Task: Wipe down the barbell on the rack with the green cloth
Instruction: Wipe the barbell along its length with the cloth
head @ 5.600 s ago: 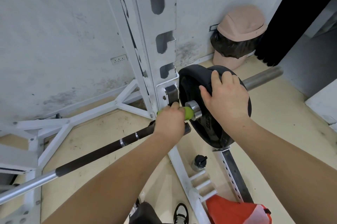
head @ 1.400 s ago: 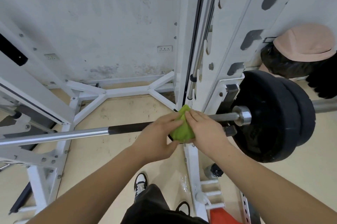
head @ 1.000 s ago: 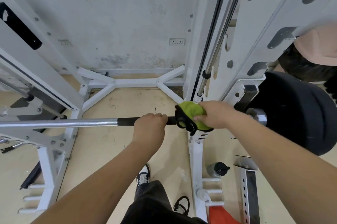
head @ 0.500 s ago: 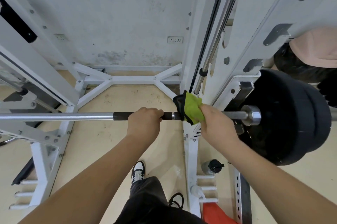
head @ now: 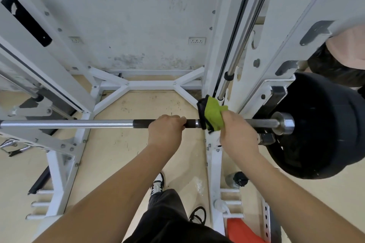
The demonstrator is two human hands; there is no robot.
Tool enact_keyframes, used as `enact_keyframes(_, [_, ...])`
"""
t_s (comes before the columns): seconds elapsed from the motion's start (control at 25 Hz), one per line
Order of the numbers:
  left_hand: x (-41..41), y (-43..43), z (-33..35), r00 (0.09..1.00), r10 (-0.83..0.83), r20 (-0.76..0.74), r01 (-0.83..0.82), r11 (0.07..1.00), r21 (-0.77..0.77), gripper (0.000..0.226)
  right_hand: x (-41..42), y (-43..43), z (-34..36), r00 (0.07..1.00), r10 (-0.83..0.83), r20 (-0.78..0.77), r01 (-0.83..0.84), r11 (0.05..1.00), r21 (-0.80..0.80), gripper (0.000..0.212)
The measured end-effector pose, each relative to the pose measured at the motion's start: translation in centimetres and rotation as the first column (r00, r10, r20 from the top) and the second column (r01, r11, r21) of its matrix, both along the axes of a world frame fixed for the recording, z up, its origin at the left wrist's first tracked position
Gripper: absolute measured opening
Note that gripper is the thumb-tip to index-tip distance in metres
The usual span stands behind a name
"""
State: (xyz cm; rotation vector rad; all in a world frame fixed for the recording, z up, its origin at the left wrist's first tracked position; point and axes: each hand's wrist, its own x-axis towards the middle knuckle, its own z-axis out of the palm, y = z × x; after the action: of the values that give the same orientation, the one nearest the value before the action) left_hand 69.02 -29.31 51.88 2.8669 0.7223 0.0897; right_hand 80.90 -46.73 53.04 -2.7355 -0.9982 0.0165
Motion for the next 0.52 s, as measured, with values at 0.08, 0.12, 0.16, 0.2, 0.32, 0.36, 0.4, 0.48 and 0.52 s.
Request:
enact_keyframes(0.08, [-0.1, 0.0, 0.0, 1.000, 0.003, -0.006, -0.003, 1.000, 0.000, 0.017, -2.3, -3.4, -0.7, 0.999, 0.039, 0.022, -0.041, 0.991, 0.125, 0.042])
enact_keyframes(0.12, [-0.2, 0.0, -0.1, 1.000, 0.006, -0.001, -0.006, 1.000, 0.010, 0.017, -3.6, -5.0, -1.0, 0.996, 0.031, -0.087, -0.018, 0.988, 0.152, 0.040])
enact_keyframes(0.16, [-0.3, -0.1, -0.3, 1.000, 0.007, 0.005, -0.007, 1.000, 0.023, 0.017, -4.9, -6.3, -1.5, 0.958, -0.062, -0.278, 0.118, 0.975, 0.190, 0.029])
enact_keyframes(0.2, [-0.3, -0.2, -0.4, 1.000, 0.003, 0.013, -0.004, 0.999, 0.035, 0.016, -5.7, -7.0, -2.0, 0.834, -0.228, -0.503, 0.372, 0.905, 0.207, 0.017])
enact_keyframes(0.32, [-0.4, -0.2, -0.6, 1.000, -0.002, 0.020, 0.001, 0.999, 0.052, 0.013, -4.1, -7.0, -3.9, 0.035, -0.311, -0.950, 0.952, 0.300, -0.063, 0.027])
enact_keyframes(0.36, [-0.3, -0.1, -0.5, 1.000, -0.001, 0.017, 0.000, 0.999, 0.050, 0.013, -3.3, -6.4, -4.3, -0.103, -0.164, -0.981, 0.979, 0.157, -0.129, 0.034])
enact_keyframes(0.4, [-0.3, 0.0, -0.5, 1.000, -0.003, 0.014, 0.002, 0.999, 0.045, 0.013, -2.4, -5.6, -4.8, -0.149, -0.048, -0.988, 0.985, 0.075, -0.153, 0.040])
enact_keyframes(0.48, [-0.2, -0.1, -0.4, 1.000, -0.002, 0.014, 0.002, 0.999, 0.036, 0.013, -1.0, -3.0, -5.2, -0.106, 0.076, -0.991, 0.994, 0.010, -0.106, 0.037])
enact_keyframes(0.52, [-0.2, -0.1, -0.4, 1.000, 0.002, 0.013, -0.003, 0.999, 0.036, 0.013, -0.6, -1.3, -5.0, -0.078, 0.115, -0.990, 0.997, 0.013, -0.077, 0.034])
